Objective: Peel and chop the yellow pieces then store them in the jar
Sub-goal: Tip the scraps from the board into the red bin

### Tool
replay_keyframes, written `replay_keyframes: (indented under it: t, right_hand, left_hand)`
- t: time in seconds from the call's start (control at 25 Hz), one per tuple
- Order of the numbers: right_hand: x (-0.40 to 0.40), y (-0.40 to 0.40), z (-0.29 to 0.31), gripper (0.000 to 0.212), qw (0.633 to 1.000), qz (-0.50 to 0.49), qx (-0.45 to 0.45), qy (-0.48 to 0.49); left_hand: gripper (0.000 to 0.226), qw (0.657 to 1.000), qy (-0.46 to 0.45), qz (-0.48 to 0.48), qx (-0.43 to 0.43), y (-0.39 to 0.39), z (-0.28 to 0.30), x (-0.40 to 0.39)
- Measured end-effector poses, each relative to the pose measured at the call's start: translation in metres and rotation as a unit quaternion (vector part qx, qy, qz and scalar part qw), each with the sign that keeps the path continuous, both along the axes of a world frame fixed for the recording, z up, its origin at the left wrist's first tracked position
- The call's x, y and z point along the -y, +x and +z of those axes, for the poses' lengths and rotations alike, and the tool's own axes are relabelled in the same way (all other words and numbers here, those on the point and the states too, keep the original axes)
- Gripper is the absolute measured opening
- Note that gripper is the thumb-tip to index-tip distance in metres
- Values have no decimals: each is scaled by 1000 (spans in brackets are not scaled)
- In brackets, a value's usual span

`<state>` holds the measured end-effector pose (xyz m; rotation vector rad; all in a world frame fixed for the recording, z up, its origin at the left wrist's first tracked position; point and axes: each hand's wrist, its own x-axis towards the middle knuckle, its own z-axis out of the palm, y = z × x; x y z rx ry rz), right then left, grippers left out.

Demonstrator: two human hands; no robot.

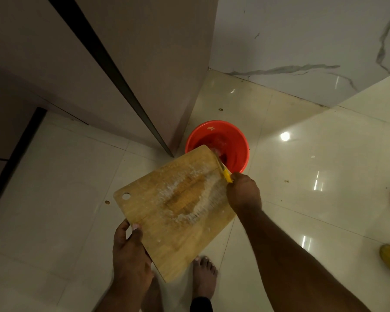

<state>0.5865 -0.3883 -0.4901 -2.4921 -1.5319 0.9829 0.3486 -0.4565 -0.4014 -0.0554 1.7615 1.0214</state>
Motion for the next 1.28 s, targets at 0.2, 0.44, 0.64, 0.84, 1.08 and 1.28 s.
replay_keyframes:
  t: [0.2,0.44,0.64,0.84,1.08,1.28]
  right_hand:
    - [32,3,7,27,998,64,-2,-3]
    - [46,-12,26,27,995,77,-49,44]
    - [55,-26,44,29,993,52,-73,72]
    - [59,-28,59,31,995,69,-57,44]
    - [70,-37,94,28,993,97,-54,28]
    - [80,-50,142,22,997,-10,-81,16]
  left_hand:
    - [24,1000,4,3,0,-1,6,-2]
    - [27,999,31,-6,4,-2,19,-6]
    - [28,999,46,-22,4,4,30,-10]
    - [29,998,55,-38,-6,2,44,-12]
    - [23,998,39,-48,-29,-5,74,-9]
    - [25,996,26,-65,-50,-33,123,7]
